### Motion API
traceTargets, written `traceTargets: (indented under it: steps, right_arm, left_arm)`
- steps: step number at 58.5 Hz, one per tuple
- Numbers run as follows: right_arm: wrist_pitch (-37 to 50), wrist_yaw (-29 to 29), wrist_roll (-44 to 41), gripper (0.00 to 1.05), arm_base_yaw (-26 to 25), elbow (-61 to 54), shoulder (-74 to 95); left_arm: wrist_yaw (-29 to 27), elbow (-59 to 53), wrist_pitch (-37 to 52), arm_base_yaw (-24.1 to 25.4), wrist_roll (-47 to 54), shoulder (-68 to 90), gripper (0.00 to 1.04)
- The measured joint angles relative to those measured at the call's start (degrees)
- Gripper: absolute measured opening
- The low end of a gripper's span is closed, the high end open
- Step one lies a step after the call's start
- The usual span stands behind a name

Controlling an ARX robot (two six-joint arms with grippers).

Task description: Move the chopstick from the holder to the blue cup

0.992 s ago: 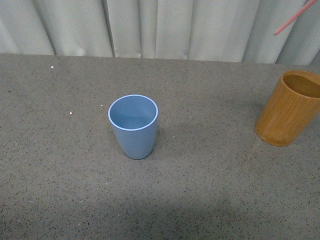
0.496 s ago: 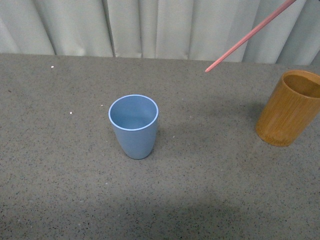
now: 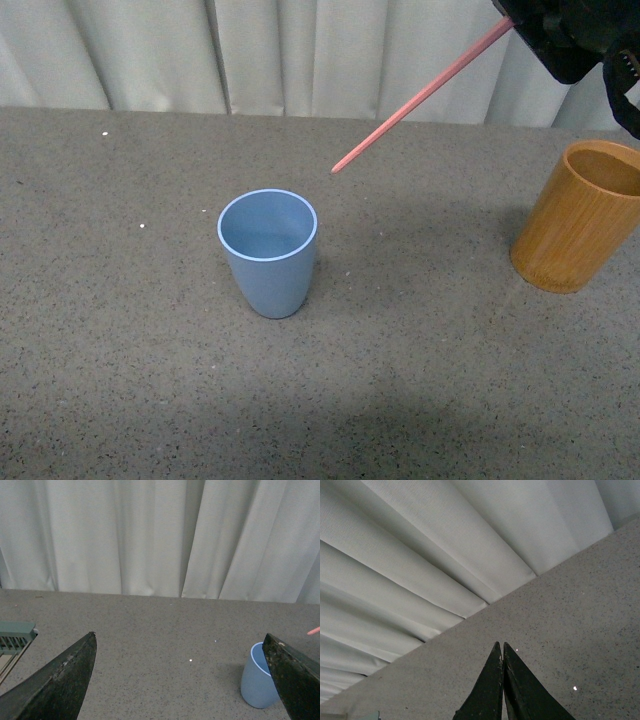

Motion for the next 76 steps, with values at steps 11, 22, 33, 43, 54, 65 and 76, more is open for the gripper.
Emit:
traceTargets:
  steps: [11,22,33,43,54,65,76]
  right_arm:
    - [1.2,-1.6,0.9,0.01,0.5,0.1,1.8]
    - [2.0,-3.7,2.1,0.01,1.0,0.7,4.4]
    - [2.4,-4.9,2.5,0.01,1.1,2.0,6.2]
    - [2.6,-5.9,3.1,0.01,1.1,2.7,8.1]
    - [2.7,-6.8,3.5,0.01,1.1,3.7,9.0]
    - [2.8,-7.2,3.8,0.01,1.1,3.8,9.9]
    - [2.8,-7.5,3.9,0.01,1.2,4.7,11.3]
  left_arm:
    - [0.0,0.0,0.0,0.0,0.0,0.0,0.98]
    - [0.0,0.0,0.0,0.0,0.0,0.0,0.98]
    - [0.0,0.0,0.0,0.0,0.0,0.0,0.98]
    - [0.0,0.0,0.0,0.0,0.0,0.0,0.98]
    - [0.0,0.0,0.0,0.0,0.0,0.0,0.98]
    - [0.0,0.0,0.0,0.0,0.0,0.0,0.98]
    - [0.0,0.0,0.0,0.0,0.0,0.0,0.98]
